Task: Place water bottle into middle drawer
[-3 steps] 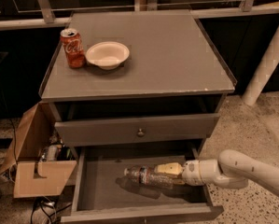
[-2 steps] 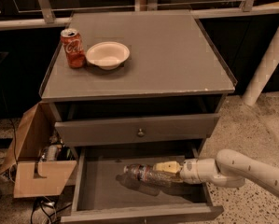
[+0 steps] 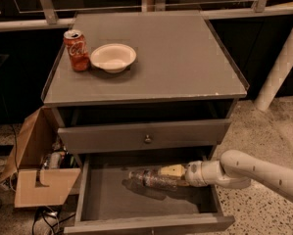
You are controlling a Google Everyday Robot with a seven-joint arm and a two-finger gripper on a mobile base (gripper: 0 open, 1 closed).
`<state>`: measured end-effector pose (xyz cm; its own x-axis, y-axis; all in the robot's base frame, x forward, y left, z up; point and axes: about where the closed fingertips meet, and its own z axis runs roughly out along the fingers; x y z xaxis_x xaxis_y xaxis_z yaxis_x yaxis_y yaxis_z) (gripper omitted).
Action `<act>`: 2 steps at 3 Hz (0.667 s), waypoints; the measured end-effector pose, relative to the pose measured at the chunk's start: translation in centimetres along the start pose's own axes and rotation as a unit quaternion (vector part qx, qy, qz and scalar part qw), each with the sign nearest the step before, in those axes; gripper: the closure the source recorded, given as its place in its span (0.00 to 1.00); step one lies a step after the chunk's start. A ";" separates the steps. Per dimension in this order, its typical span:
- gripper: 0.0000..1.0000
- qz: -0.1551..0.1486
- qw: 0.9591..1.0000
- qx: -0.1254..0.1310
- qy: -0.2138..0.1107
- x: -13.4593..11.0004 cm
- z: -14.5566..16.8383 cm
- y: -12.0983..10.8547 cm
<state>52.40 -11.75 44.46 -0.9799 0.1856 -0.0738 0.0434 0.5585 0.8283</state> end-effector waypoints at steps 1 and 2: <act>1.00 0.004 1.000 0.010 -0.003 0.3 0.3 -0.6; 1.00 0.009 1.000 0.018 -0.006 0.7 0.4 -1.0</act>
Offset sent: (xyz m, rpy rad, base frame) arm -0.0092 -0.0062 -0.0152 -0.0516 0.0194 -0.0445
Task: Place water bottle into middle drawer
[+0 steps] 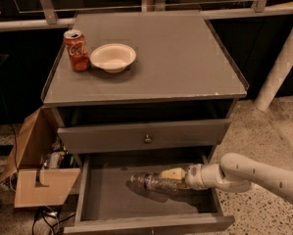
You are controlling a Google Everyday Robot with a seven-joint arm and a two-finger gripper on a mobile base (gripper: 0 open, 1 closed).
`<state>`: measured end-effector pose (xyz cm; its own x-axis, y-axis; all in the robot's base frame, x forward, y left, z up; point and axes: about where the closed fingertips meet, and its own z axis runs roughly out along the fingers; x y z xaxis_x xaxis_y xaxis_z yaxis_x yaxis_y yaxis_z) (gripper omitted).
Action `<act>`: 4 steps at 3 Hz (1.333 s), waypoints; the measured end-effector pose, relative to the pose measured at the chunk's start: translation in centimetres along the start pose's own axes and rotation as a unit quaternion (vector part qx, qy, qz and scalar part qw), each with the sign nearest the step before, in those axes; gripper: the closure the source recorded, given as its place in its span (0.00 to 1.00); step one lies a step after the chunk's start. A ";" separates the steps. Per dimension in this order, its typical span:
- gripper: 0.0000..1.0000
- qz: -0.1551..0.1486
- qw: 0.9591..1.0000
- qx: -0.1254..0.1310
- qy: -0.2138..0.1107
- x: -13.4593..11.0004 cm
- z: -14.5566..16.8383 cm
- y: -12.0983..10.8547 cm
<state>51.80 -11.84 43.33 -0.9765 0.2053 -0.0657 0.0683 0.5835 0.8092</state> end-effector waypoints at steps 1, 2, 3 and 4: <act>1.00 0.004 1.000 0.003 0.001 0.4 0.3 -0.4; 1.00 0.017 1.000 0.005 0.006 1.2 0.8 -1.5; 1.00 0.034 0.999 0.003 0.006 2.0 1.1 -2.8; 1.00 0.040 0.999 0.001 0.006 2.3 1.1 -3.3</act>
Offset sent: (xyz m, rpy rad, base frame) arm -0.0211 -0.0060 -0.0320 -0.0066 0.0674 -0.0248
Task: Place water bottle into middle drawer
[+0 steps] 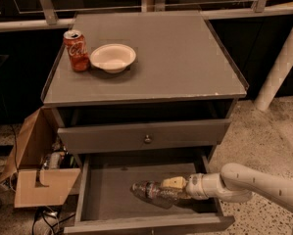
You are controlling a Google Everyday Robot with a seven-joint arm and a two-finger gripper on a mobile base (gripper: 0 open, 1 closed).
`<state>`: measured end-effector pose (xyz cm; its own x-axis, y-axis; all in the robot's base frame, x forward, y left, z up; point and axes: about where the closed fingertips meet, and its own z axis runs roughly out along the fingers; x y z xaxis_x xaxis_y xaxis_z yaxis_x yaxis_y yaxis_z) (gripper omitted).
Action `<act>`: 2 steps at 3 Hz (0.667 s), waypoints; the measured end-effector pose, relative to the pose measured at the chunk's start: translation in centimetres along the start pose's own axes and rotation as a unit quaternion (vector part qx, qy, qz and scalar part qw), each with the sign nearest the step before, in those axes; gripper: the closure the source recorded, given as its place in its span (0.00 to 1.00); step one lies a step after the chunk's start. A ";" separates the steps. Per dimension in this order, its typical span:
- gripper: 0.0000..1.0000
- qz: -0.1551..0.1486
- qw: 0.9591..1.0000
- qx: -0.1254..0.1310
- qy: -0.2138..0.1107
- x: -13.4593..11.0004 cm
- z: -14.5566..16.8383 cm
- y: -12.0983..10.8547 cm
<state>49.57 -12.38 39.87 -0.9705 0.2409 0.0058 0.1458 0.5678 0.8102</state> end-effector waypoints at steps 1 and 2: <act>0.82 0.000 1.000 0.000 0.000 0.0 0.0 0.0; 0.58 0.000 1.000 0.000 0.000 0.0 0.0 0.0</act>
Offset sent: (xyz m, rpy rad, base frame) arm 0.0000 0.0000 0.0000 0.0000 0.0000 0.0000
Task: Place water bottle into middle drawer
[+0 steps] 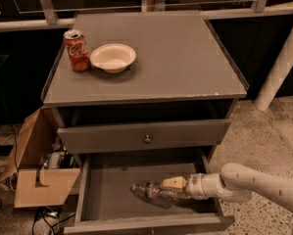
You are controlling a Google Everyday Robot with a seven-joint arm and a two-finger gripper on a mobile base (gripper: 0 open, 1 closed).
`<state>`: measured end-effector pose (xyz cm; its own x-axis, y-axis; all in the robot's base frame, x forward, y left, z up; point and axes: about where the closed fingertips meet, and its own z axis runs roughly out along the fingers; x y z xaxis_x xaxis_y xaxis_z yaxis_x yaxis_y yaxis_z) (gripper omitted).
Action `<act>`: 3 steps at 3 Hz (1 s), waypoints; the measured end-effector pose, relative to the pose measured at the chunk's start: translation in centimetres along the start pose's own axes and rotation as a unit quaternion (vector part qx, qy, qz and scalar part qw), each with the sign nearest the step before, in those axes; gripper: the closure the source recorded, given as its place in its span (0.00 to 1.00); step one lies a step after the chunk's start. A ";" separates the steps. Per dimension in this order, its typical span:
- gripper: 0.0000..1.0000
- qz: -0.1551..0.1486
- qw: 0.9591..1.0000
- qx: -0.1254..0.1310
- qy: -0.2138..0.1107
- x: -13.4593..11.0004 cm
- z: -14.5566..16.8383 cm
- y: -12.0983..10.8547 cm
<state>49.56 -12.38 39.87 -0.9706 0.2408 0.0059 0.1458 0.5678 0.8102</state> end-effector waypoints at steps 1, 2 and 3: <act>0.35 0.000 1.000 0.000 0.000 0.0 0.0 0.0; 0.12 0.000 1.000 0.000 0.000 0.0 0.0 0.0; 0.00 0.000 1.000 0.000 0.000 0.0 0.0 0.0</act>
Offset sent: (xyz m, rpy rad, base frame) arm 0.0000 0.0000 0.0000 0.0000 0.0000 0.0000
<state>49.56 -12.36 39.86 -0.9706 0.2405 0.0061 0.1457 0.5677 0.8103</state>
